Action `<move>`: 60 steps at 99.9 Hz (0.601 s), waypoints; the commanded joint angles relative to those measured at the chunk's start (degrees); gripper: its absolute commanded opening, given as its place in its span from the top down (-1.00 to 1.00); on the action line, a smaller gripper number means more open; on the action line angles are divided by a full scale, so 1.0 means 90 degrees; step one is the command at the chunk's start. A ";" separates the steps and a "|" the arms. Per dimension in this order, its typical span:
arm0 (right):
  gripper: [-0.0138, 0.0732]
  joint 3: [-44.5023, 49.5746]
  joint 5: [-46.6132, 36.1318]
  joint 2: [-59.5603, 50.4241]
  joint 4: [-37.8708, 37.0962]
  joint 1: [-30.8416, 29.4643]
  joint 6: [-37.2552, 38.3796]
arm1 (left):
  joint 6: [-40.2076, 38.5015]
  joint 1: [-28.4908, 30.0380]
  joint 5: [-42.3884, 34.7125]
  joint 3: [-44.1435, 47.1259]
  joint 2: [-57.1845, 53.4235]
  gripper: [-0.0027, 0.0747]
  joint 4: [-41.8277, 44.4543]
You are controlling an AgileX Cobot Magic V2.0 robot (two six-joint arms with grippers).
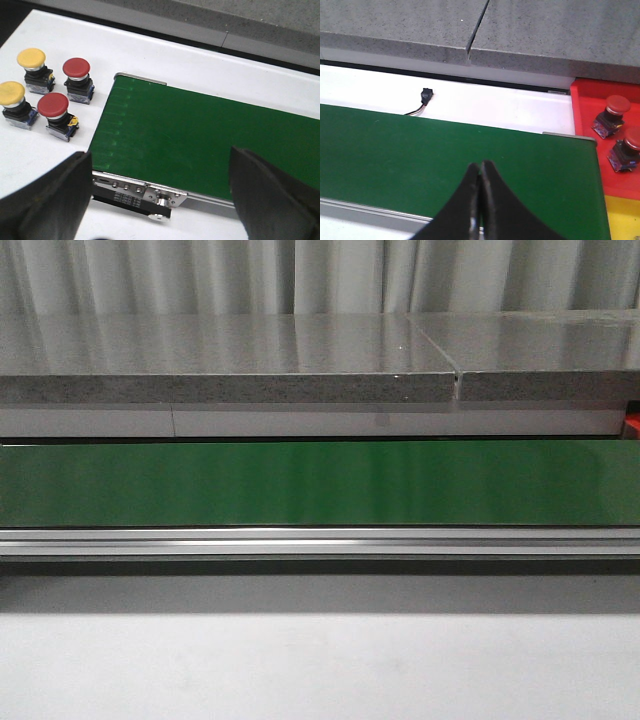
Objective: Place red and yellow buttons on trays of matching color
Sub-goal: 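Grasp a third red-capped push button with the left gripper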
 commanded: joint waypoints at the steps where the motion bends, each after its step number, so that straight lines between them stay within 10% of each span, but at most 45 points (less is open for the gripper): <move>1: 0.84 -0.0167 -0.0439 -0.0022 0.0085 0.0000 -0.0067 | -0.0325 0.0149 -0.0450 -0.0537 0.0688 -0.51 0.0039; 60: 0.84 -0.0167 -0.0439 -0.0022 0.0085 0.0000 -0.0067 | -0.0398 0.2165 -0.0815 -0.1266 0.3811 -0.51 -0.0077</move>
